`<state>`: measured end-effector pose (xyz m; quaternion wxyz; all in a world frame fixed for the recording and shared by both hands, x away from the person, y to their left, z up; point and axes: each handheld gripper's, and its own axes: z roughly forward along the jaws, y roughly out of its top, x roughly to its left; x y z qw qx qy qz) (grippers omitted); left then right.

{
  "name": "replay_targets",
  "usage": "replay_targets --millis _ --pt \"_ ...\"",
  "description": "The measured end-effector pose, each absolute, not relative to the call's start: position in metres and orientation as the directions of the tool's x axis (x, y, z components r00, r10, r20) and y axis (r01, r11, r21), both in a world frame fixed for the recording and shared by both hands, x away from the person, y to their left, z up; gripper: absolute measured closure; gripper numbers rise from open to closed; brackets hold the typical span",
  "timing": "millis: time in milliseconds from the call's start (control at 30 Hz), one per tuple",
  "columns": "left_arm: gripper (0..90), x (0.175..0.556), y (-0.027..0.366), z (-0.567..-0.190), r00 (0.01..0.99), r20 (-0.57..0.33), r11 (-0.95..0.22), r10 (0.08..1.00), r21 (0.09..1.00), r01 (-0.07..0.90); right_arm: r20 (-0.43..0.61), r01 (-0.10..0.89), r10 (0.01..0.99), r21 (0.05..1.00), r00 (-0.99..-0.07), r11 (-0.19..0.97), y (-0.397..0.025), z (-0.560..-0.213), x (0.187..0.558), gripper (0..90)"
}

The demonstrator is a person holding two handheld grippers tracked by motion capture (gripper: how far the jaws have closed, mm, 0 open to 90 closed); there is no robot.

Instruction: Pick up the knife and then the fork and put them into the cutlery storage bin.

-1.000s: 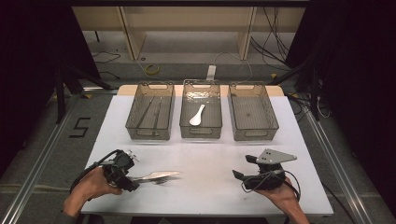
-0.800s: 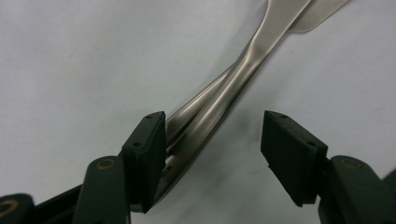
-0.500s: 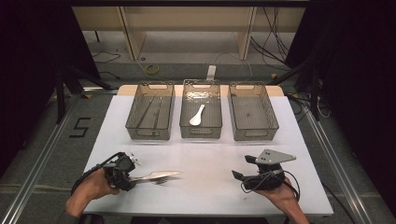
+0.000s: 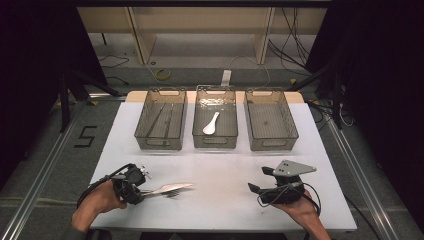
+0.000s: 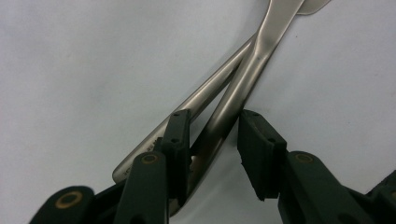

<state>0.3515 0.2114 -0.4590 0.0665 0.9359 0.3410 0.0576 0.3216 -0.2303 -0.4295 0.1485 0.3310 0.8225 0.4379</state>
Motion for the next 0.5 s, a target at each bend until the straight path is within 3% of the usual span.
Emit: replay_targets --millis 333,500 --pt "66.0 0.3509 0.2104 -0.4623 0.787 0.015 -0.781 0.616 0.144 0.608 0.044 0.412 0.675 0.82 -0.737 0.396 -0.2302 -0.4293 0.3212 27.1" --pt "73.9 0.3503 0.2083 -0.4617 0.8 0.014 -0.794 0.6 0.135 0.593 0.045 0.412 0.674 0.82 -0.737 0.396 -0.2301 -0.4293 0.3211 27.1"
